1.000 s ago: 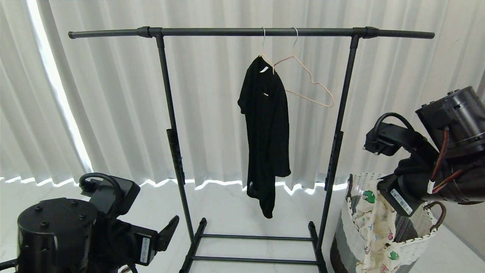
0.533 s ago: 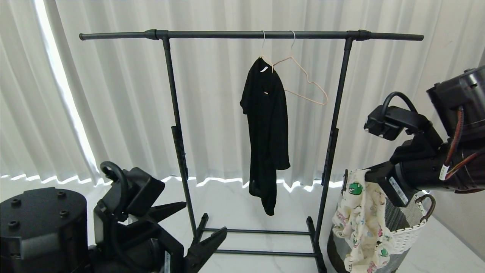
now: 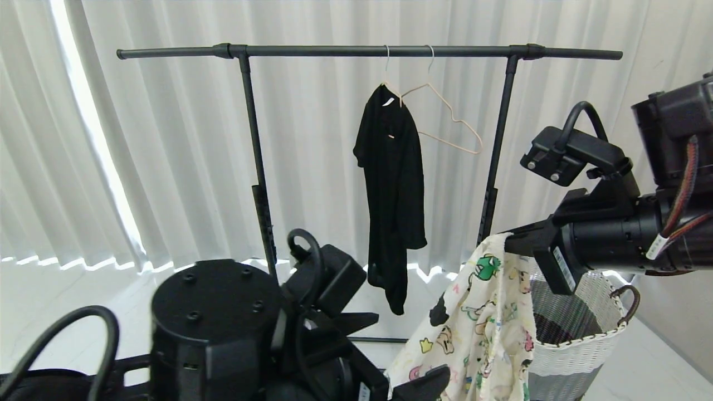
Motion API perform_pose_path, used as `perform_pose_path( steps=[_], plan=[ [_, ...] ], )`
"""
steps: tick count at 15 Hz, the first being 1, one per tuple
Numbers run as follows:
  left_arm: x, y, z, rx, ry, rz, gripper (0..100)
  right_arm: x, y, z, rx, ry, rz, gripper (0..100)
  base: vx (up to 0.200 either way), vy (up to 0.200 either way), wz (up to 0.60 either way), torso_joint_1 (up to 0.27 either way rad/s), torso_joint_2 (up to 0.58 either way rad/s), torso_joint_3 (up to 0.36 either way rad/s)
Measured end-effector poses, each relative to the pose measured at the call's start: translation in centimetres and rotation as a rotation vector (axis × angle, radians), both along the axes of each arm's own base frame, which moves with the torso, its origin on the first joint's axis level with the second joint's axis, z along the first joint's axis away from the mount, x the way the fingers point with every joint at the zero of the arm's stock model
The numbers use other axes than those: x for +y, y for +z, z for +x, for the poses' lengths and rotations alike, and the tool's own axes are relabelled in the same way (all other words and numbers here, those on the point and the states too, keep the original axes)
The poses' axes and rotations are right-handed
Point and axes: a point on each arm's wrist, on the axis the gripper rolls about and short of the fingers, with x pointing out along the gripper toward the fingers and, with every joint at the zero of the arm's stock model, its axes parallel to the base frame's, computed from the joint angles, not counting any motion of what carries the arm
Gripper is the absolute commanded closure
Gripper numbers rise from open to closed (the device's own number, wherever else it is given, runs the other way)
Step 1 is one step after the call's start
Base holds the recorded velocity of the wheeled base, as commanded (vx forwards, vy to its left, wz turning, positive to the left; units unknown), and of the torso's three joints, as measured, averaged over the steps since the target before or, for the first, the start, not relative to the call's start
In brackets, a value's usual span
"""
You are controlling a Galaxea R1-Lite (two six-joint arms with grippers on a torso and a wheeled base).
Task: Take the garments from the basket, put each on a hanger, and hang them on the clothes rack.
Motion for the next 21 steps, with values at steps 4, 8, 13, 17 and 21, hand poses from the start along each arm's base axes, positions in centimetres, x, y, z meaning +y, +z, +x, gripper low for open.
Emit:
perform_pose_path(
  steps=[4,8,13,17,21],
  plan=[
    [-3.7,-1.4,1.0,0.090,0.005,-0.071,0,1.8,-0.3,-1.1,0.030,0.061,0.022,100,0.000,0.000,0.00,0.000,0.00,0.000],
    [-4.1,-3.1,0.4,0.134,-0.006,-0.024,0,2.8,-0.4,-1.5,0.024,0.098,0.031,100,0.000,0.000,0.00,0.000,0.00,0.000],
    [-2.4,-4.4,-0.8,0.178,-0.024,0.019,0,3.4,-0.5,-1.7,0.019,0.122,0.038,100,0.000,0.000,0.00,0.000,0.00,0.000],
    [-2.9,-4.8,1.0,0.123,0.061,-0.024,0,3.8,-0.2,-2.1,0.013,0.145,0.043,100,0.000,0.000,0.00,0.000,0.00,0.000],
    [-2.7,-9.0,0.8,0.134,0.148,0.143,0,3.3,-0.3,-1.5,0.012,0.104,0.036,100,0.000,0.000,0.00,0.000,0.00,0.000]
  ],
)
